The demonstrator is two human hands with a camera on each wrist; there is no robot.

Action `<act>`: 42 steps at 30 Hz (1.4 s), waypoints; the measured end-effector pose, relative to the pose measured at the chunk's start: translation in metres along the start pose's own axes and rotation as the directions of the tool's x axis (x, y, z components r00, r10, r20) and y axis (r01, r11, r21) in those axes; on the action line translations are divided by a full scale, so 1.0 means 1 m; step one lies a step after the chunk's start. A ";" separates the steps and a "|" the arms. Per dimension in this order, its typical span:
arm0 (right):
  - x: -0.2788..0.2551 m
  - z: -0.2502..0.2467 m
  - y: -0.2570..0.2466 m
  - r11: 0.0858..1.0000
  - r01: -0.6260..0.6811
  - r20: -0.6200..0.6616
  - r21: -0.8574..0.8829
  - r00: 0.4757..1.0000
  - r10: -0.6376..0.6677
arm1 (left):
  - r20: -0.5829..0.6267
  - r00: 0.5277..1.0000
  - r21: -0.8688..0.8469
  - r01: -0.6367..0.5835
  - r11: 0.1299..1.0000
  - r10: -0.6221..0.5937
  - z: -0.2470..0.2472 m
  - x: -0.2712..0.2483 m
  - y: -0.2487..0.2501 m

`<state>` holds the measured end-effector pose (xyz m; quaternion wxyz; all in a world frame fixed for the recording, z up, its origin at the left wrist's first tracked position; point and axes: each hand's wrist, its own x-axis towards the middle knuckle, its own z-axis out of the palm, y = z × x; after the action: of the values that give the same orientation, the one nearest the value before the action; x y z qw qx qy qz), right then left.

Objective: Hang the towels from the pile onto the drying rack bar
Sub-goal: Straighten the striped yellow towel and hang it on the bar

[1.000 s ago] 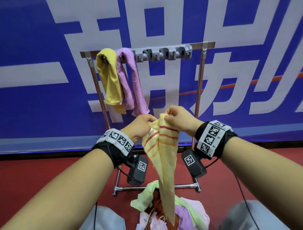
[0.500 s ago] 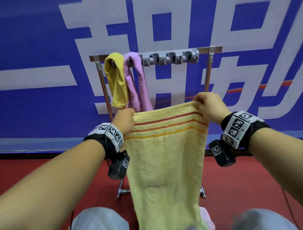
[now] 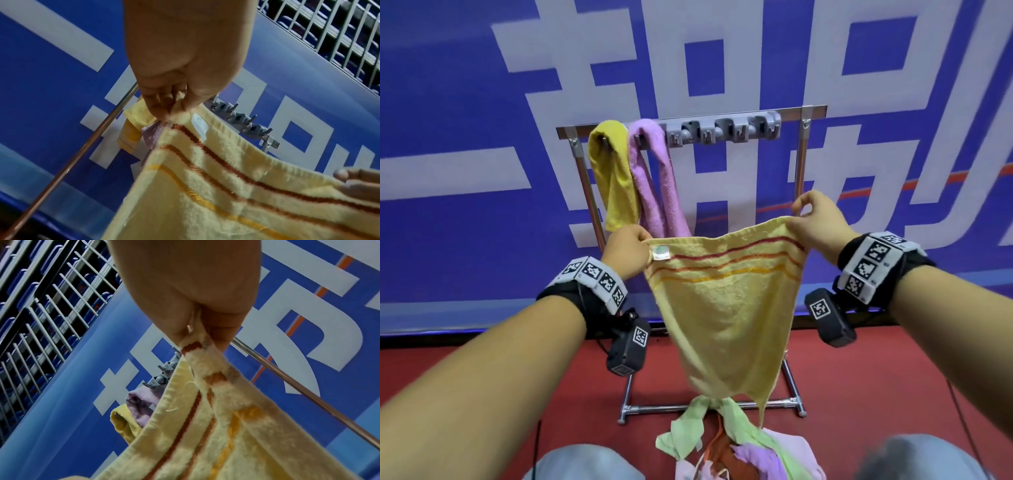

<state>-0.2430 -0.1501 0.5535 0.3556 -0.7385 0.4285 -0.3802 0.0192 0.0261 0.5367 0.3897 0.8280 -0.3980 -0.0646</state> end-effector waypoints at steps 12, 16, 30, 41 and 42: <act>-0.018 0.026 -0.028 0.884 -0.283 0.448 0.372 0.889 0.096 | 0.058 0.998 -0.462 0.049 0.885 -0.025 0.015 -0.016 0.051; -0.024 0.031 -0.039 0.907 -0.243 0.492 0.345 0.869 0.046 | 0.090 0.995 -0.452 0.002 0.892 0.043 0.008 -0.020 0.063; -0.031 0.042 -0.036 0.934 0.358 0.360 -0.001 0.871 -0.334 | 0.126 0.990 -0.400 0.000 0.916 0.055 0.007 -0.028 0.043; -0.033 0.056 -0.042 0.930 0.366 0.351 0.015 0.869 -0.348 | 0.204 0.961 -0.480 -0.069 0.875 0.188 0.016 -0.034 0.067; -0.032 0.056 -0.041 0.932 0.363 0.340 0.005 0.876 -0.343 | 0.214 0.960 -0.492 -0.054 0.869 0.180 0.015 -0.034 0.067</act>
<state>-0.1908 -0.0941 0.5539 0.3261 -0.8681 0.2308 -0.2946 -0.0507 0.0154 0.5659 0.5323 0.6641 -0.4656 -0.2426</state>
